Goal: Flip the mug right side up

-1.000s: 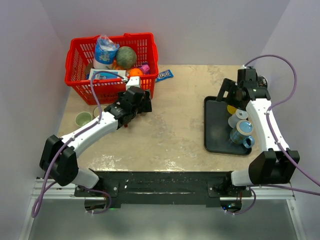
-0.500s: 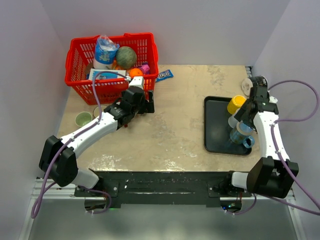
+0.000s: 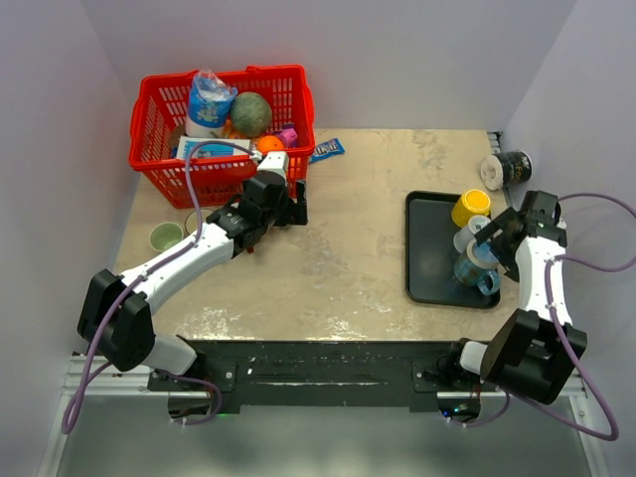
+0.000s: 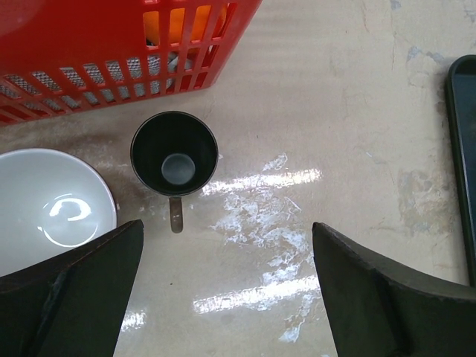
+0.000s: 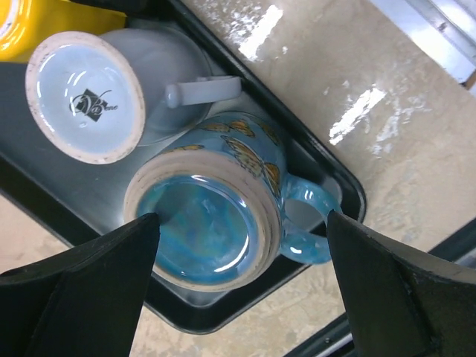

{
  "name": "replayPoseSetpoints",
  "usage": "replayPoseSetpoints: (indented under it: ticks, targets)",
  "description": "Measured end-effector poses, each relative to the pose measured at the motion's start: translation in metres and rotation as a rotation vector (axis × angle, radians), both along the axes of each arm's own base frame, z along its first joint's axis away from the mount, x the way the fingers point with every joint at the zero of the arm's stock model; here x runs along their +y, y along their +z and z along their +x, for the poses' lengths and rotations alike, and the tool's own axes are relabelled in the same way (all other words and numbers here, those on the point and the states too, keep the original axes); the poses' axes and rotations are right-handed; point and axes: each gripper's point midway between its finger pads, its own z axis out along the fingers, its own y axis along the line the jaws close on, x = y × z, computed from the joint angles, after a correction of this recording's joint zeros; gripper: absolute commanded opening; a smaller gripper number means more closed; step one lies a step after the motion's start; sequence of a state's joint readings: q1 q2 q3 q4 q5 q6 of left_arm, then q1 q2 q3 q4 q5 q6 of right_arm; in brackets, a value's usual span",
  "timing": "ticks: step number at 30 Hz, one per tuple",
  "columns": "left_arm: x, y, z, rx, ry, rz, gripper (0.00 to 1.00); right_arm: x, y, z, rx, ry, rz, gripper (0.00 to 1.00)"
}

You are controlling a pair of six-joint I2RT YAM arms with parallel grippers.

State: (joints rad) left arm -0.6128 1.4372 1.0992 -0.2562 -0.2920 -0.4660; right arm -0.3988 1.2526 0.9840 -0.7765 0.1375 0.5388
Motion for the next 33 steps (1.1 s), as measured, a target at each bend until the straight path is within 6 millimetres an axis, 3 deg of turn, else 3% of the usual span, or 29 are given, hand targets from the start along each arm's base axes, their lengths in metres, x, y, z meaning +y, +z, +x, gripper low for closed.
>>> replayPoseSetpoints:
  ticks: [12,22,33]
  targets:
    - [0.001,-0.001,-0.001,0.002,-0.007,0.016,0.99,0.054,-0.014,0.015,-0.144,0.063,0.287,0.99]
    - [0.001,-0.001,-0.001,0.003,-0.008,0.015,0.99,0.066,-0.012,0.012,-0.141,0.182,0.302,0.99]
    - [-0.002,-0.002,-0.002,0.010,-0.024,0.006,0.99,0.097,0.008,0.009,-0.231,0.343,0.345,0.99]
